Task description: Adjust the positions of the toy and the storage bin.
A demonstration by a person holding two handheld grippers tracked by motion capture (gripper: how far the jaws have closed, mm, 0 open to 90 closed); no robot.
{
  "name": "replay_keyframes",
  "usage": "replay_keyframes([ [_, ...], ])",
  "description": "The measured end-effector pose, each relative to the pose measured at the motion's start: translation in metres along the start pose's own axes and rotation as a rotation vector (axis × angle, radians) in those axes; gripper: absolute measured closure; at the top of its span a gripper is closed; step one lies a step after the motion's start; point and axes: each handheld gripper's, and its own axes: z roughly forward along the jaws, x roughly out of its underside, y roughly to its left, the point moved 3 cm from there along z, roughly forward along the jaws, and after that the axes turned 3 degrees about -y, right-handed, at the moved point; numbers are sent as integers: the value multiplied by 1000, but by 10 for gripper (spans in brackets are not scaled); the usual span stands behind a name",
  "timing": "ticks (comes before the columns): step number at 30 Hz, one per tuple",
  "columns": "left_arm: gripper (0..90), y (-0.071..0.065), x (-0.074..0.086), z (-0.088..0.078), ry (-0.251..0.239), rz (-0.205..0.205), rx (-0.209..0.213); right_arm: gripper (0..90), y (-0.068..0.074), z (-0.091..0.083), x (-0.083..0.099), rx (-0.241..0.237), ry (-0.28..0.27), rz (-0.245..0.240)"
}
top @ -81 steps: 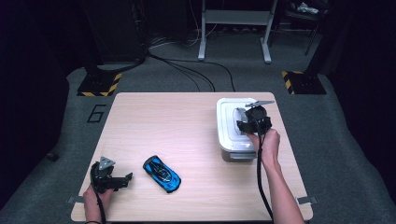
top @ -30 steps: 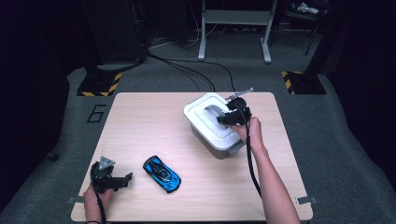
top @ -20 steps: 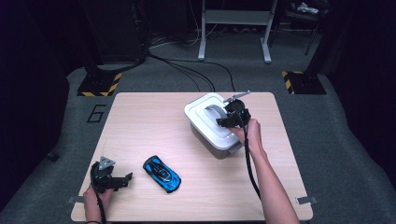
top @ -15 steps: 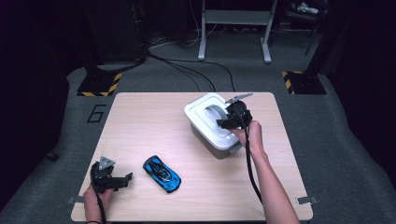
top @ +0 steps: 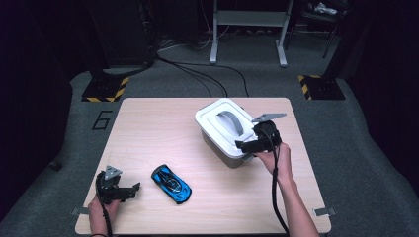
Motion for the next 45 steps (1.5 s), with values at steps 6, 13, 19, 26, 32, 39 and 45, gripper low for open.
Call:
replay_keyframes([
  [6, 0, 0, 0, 0, 0, 0, -1, 65, 14, -21, 28, -7, -9, -19],
  [13, 0, 0, 0, 0, 1, -1, 0, 52, 35, -38, 56, -2, -32, -48],
  [19, 1, 0, 0, 0, 1, -1, -2, 56, 48, -29, 82, 0, -18, -57],
  [26, 1, 0, 0, 0, 2, -1, -3, 54, 65, -8, 106, -23, -1, -64],
  [32, 2, 0, 1, 0, -1, -4, -6, 40, 89, 21, 115, -66, 39, -89],
  [39, 2, 0, 1, 0, -1, -4, -4, 22, 116, 57, 116, -102, 86, -140],
  [45, 2, 0, 1, 0, -1, -4, -4, 12, 132, 87, 112, -151, 111, -148],
])
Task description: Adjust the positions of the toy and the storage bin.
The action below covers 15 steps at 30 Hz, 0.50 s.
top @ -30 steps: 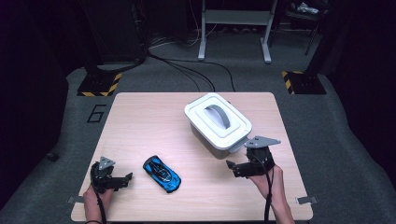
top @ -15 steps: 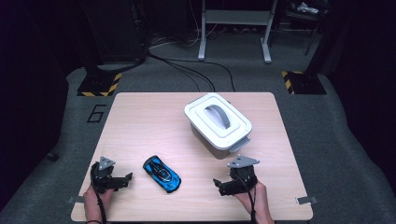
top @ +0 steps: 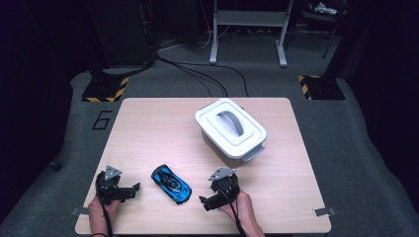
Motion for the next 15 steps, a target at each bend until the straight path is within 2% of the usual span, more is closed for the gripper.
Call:
replay_keyframes([
  [2, 2, 0, 0, 0, 0, 0, 0, 5, 5, 8, -3, -14, 19, 1],
  [3, 2, 0, 0, 0, 0, 0, 0, 2, 7, 13, -5, -13, 24, -16],
  [4, 2, 0, 0, 0, 0, 0, -1, 2, 9, 15, -7, -15, 20, -3],
  [13, 2, 0, 0, 0, 0, 0, 0, 0, 20, 37, -22, -38, 43, -17],
  [15, 2, 0, 0, 0, -1, 1, 0, 0, 22, 41, -24, -45, 49, -37],
])
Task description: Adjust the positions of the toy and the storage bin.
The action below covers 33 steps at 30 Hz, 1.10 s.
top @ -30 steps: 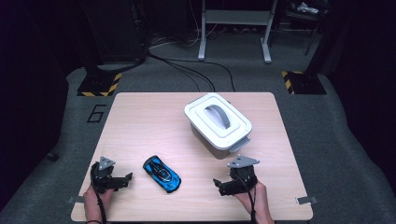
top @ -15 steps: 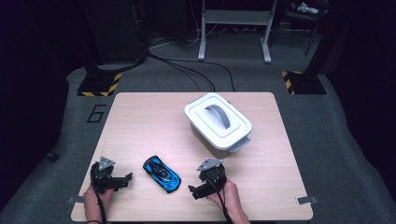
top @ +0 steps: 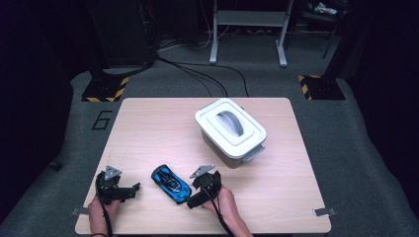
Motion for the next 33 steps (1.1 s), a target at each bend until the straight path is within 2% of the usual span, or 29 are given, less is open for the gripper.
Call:
replay_keyframes([
  [7, 2, 0, 0, 0, 2, -1, 1, 3, 12, 11, -9, -14, 2, 16],
  [19, 1, 0, 0, 0, 0, 2, 1, 4, 24, 23, -27, -46, -10, 9],
  [25, 1, 0, 0, 0, -2, 1, 2, 11, 32, 36, -40, -54, 20, -2],
  [28, 1, 0, 0, 0, -1, 2, 1, 53, 34, 43, -46, -52, 42, -14],
  [30, 2, 0, 0, 0, -1, 2, 2, 128, 34, 48, -50, -33, 55, -14],
  [33, 1, 0, 0, 0, 0, 3, 0, 148, 34, 53, -52, -18, 60, -11],
])
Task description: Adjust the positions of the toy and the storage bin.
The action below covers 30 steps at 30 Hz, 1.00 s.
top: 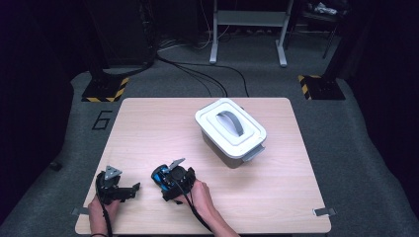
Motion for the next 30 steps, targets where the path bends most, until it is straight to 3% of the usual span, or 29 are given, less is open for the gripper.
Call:
replay_keyframes([
  [2, 1, 0, 0, 0, 3, 0, 1, 184, 0, 5, -1, 2, 22, -20],
  [3, 1, 0, 0, 0, 1, 1, 0, 189, 1, 6, -1, 11, 17, -9],
  [8, 1, 0, 0, 0, 2, -1, 1, 236, 3, 6, -2, 25, 25, -59],
  [10, 1, 0, 0, 0, 1, 1, 0, 256, 4, 4, -2, 37, 11, -46],
  [11, 1, 0, 0, 0, 1, 1, 0, 263, 4, 2, -2, 49, 10, -68],
  [18, 1, 0, 0, 0, 2, 1, 1, 266, 2, -1, 2, 37, -4, -81],
  [21, 1, 0, 0, 0, 1, 0, 0, 266, 1, -5, 4, 17, -12, -65],
  [24, 1, 0, 0, 0, 1, 0, 0, 266, 1, -12, 5, 16, -18, -85],
  [30, 1, 0, 0, 0, 1, 0, 0, 267, -1, -27, 8, 2, -43, -71],
])
